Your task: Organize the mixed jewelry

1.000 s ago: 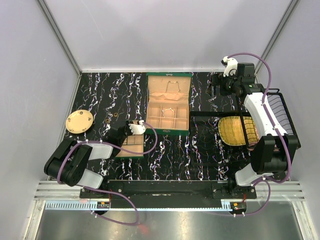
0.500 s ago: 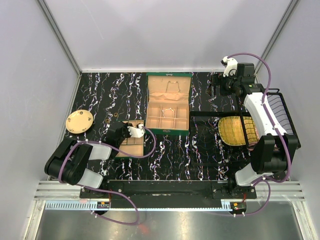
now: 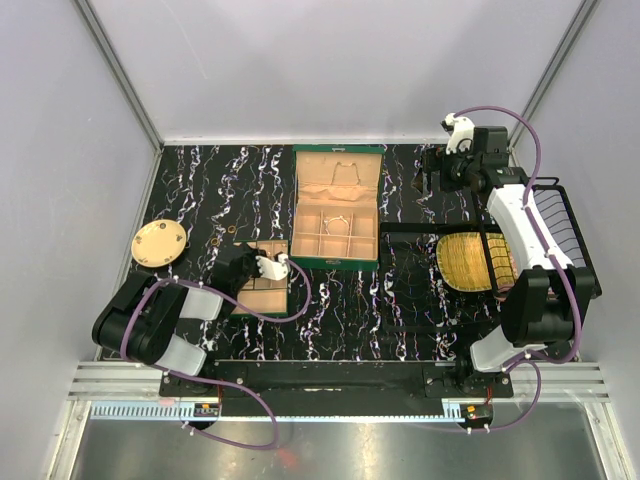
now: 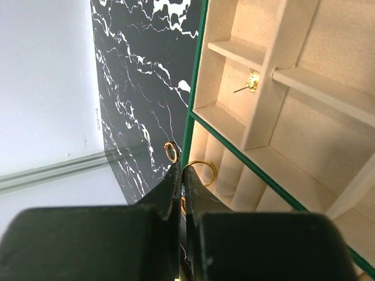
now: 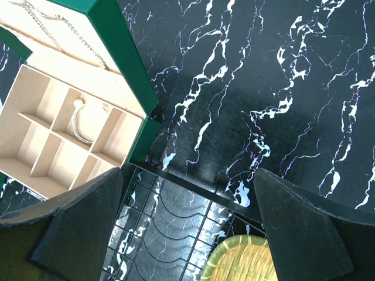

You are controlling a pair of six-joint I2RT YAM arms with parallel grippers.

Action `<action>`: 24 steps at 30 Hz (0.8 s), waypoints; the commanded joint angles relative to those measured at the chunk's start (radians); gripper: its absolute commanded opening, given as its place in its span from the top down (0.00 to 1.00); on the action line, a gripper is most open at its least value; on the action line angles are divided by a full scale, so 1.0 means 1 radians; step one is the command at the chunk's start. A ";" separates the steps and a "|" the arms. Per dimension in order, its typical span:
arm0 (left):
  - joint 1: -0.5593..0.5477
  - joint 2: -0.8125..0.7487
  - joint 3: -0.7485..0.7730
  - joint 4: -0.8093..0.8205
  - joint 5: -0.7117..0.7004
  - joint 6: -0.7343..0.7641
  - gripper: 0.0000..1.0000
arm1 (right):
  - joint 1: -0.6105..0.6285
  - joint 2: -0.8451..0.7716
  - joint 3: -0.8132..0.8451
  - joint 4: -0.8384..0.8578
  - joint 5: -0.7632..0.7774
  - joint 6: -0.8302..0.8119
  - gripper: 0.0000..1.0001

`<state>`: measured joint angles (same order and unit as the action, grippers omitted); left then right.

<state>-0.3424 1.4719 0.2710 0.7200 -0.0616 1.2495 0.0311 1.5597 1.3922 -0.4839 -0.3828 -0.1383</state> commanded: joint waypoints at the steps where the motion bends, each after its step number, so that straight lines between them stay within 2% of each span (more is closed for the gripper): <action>1: 0.011 -0.001 -0.018 0.073 0.049 0.024 1.00 | 0.003 0.014 0.014 0.014 0.015 -0.017 0.00; 7: 0.022 -0.033 -0.023 0.044 0.055 0.025 1.00 | 0.001 0.020 0.016 0.011 0.018 -0.018 0.00; 24: 0.025 0.016 -0.041 0.065 0.085 0.031 1.00 | 0.003 0.028 0.018 0.011 0.028 -0.021 0.00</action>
<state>-0.3214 1.4708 0.2440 0.7448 -0.0322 1.2823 0.0311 1.5845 1.3926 -0.4839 -0.3752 -0.1429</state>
